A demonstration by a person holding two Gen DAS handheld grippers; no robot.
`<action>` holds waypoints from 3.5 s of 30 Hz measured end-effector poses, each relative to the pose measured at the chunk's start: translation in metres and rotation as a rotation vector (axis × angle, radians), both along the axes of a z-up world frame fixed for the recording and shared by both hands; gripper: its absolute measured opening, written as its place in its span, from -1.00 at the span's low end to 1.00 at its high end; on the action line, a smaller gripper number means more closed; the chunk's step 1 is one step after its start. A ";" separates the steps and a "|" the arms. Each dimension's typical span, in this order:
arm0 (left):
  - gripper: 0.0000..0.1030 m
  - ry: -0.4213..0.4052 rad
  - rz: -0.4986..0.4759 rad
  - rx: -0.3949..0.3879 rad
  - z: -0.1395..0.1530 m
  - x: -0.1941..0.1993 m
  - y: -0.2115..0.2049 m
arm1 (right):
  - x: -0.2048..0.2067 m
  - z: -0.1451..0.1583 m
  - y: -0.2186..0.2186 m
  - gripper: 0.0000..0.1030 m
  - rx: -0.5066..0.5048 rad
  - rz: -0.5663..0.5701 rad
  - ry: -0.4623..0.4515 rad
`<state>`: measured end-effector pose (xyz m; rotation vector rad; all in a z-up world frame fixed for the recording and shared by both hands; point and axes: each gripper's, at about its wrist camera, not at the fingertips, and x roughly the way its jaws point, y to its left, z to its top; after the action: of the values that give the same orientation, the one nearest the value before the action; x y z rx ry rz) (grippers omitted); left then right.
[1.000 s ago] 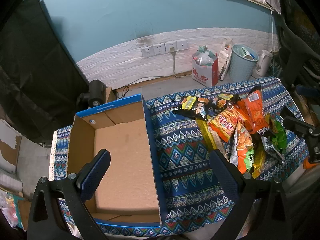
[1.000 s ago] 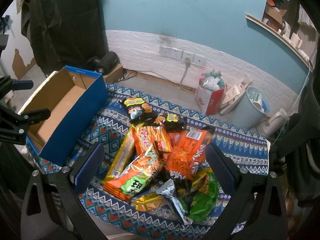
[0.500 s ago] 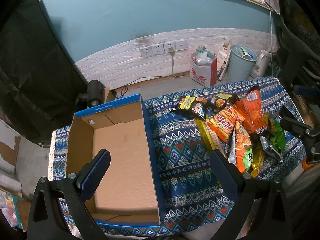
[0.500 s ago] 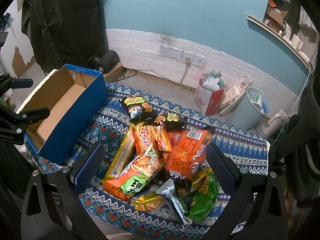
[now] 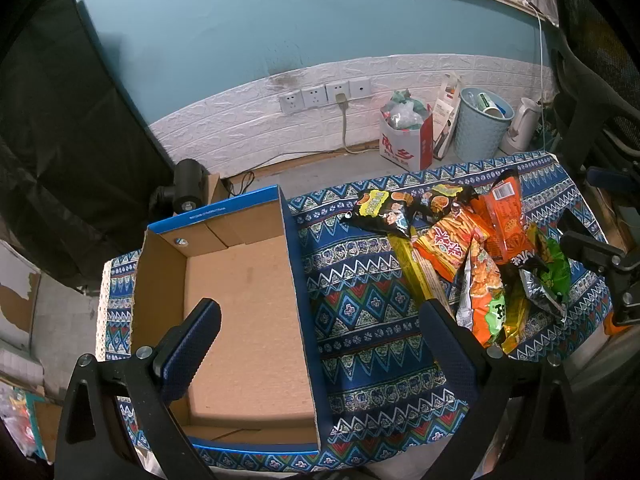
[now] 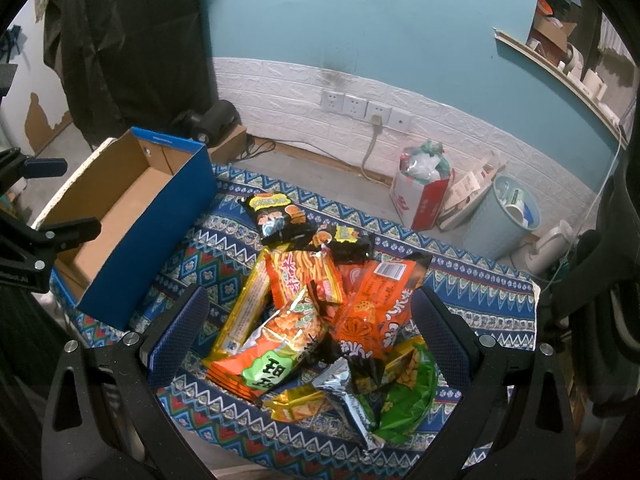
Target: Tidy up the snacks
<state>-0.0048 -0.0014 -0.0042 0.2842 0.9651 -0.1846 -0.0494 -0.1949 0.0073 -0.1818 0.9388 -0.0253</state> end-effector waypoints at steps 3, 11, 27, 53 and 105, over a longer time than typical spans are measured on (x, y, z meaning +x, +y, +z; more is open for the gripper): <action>0.95 0.002 0.000 -0.001 0.000 0.000 0.000 | 0.000 0.000 0.000 0.94 -0.001 0.000 0.002; 0.95 0.004 0.000 0.000 -0.002 -0.002 0.000 | 0.001 0.000 0.000 0.94 -0.002 0.000 0.004; 0.95 0.006 -0.001 0.004 -0.005 -0.005 0.000 | 0.001 -0.001 0.000 0.94 -0.004 0.000 0.004; 0.95 0.151 -0.034 0.034 -0.051 0.018 -0.029 | 0.001 -0.025 -0.071 0.94 0.001 -0.166 0.074; 0.12 0.399 0.015 0.110 -0.193 0.107 -0.104 | -0.012 -0.186 -0.199 -0.15 0.073 -0.404 0.404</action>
<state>0.1018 -0.1051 -0.1976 0.3488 1.3748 -0.1778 -0.0611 -0.3942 -0.1792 0.0778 1.3659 -0.3365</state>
